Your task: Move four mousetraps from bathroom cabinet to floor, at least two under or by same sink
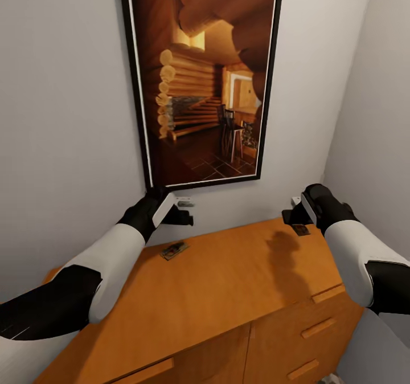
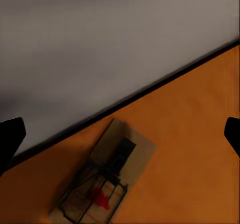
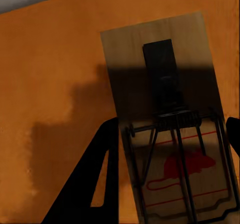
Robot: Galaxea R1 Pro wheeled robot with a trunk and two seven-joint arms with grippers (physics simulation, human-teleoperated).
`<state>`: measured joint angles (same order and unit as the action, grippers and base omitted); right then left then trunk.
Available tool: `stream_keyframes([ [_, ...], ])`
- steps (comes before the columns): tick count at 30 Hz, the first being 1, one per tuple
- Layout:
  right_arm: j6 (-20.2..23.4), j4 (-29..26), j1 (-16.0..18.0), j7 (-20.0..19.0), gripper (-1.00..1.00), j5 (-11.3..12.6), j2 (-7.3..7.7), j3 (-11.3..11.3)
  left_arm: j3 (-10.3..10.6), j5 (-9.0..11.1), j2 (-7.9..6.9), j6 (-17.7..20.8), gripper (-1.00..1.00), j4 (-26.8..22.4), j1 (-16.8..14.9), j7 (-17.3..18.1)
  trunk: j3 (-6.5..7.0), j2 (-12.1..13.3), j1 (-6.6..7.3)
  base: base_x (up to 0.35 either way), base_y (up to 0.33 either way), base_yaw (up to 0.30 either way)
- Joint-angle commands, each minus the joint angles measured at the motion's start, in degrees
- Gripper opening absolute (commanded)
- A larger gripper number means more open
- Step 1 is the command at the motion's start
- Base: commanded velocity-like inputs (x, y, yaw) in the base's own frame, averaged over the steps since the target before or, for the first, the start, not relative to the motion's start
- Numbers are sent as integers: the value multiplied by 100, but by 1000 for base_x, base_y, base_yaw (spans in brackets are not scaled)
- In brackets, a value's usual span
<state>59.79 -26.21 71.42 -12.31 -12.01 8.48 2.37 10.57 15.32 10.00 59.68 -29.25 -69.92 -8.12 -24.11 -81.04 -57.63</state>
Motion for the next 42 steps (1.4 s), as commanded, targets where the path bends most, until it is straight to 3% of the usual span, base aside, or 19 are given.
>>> stream_keyframes([
  [1, 21, -7, 3, -47, -100, -56, -2, 26, 28, 51, 0, 17, 100, 2, -4, -48, -7, -4, 0, 0, 30, -216],
  [18, 21, 0, 3, -44, -100, -55, 5, 26, 180, 39, -11, 9, 100, 58, -4, -49, -7, -4, 0, 0, 4, -83],
  [27, 21, 1, 3, -44, -100, -60, 5, 26, 182, 33, -65, -20, 100, 400, -4, -33, -7, -4, 0, 0, 0, -1],
  [30, 21, 3, 3, -44, -100, -59, 5, 26, 182, 37, -142, -24, 100, 479, -4, 75, -7, -4, 0, 0, 0, 0],
  [36, 21, 101, 3, -43, -100, -63, 5, 26, 184, 3, -563, -34, 100, 529, -4, 1022, -7, -4, 0, 0, 0, 0],
  [42, 21, 121, 3, -44, -100, -57, -2, 26, 190, -15, -665, -35, 100, 500, -4, 1279, -7, -4, 0, 0, 0, 0],
])
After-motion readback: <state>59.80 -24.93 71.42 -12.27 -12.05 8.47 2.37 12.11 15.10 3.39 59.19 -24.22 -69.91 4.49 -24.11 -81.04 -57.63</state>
